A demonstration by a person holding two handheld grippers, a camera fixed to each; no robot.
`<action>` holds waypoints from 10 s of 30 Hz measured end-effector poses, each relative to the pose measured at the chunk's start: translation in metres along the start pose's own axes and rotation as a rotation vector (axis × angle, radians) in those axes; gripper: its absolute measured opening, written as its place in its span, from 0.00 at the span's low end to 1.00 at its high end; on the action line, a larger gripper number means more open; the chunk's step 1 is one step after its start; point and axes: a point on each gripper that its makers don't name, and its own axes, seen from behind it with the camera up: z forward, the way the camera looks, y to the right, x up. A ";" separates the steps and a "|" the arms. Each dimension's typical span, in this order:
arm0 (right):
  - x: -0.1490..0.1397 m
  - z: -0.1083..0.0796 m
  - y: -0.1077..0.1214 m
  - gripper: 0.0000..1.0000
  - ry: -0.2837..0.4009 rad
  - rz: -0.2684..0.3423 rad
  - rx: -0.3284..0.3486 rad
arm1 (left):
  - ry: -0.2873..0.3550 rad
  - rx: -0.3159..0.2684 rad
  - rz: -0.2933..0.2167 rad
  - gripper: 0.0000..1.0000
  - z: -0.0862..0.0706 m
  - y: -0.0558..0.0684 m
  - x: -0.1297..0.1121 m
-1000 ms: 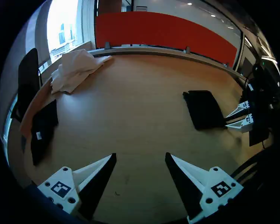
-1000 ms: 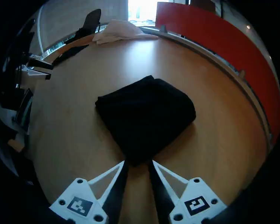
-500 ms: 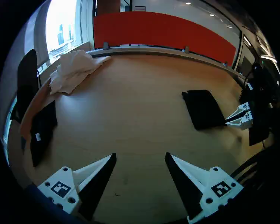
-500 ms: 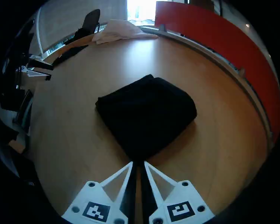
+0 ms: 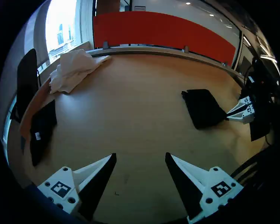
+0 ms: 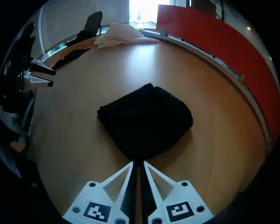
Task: Fold towel
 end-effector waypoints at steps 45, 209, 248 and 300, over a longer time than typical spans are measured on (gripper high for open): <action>0.138 -0.160 0.120 0.04 0.237 -0.092 -0.176 | 0.068 -0.049 0.038 0.97 -0.005 0.014 0.036; -0.292 -0.286 0.275 0.13 -0.234 0.642 -0.493 | 0.024 -0.014 0.111 0.97 -0.013 0.031 0.044; -0.250 -0.282 0.259 0.98 -0.001 0.859 -0.593 | 0.046 0.021 0.092 0.97 -0.010 0.025 0.047; -0.117 -0.368 0.279 0.98 0.605 0.681 -0.991 | 0.127 0.018 0.055 0.97 -0.010 0.029 0.078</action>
